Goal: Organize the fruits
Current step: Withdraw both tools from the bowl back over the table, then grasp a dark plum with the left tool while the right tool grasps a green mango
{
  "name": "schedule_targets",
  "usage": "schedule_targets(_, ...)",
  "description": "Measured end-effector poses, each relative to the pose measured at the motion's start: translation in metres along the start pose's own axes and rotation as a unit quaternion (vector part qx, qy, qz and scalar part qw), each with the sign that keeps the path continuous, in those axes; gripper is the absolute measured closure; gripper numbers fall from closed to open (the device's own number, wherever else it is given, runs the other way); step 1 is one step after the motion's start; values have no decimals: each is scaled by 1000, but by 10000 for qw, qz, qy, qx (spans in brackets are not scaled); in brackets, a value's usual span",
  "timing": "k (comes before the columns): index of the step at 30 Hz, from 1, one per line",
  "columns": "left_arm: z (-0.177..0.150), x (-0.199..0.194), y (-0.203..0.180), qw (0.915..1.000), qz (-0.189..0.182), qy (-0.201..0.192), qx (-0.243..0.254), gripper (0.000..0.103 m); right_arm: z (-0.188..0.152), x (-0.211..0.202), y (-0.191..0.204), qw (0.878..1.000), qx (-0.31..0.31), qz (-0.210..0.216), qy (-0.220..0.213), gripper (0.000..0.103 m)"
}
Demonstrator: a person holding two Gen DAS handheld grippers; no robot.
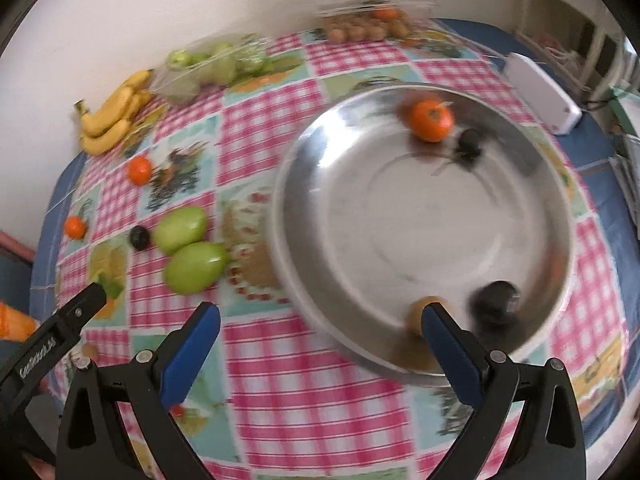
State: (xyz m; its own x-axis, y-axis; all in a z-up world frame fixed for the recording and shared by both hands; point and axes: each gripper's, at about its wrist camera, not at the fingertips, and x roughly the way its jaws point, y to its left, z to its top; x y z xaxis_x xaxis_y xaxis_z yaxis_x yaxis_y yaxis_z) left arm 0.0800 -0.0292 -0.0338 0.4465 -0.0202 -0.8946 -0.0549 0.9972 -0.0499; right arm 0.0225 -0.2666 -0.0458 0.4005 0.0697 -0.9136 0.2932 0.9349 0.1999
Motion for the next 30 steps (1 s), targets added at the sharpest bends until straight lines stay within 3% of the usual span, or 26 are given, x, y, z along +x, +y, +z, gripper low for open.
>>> schedule_targets(15,9,1,78,9952,-102,219,-954,0,-8,8,83,9935,-999,550,-59,2)
schedule_targets(23,10,8,76,9954,-172,417,-846,0,-4,16,84,9948,-869,523,-20,2)
schedule_targets(30,11,19,54,9956,-445,506,-653,0,3,18,78,9951,-819,538,-89,3)
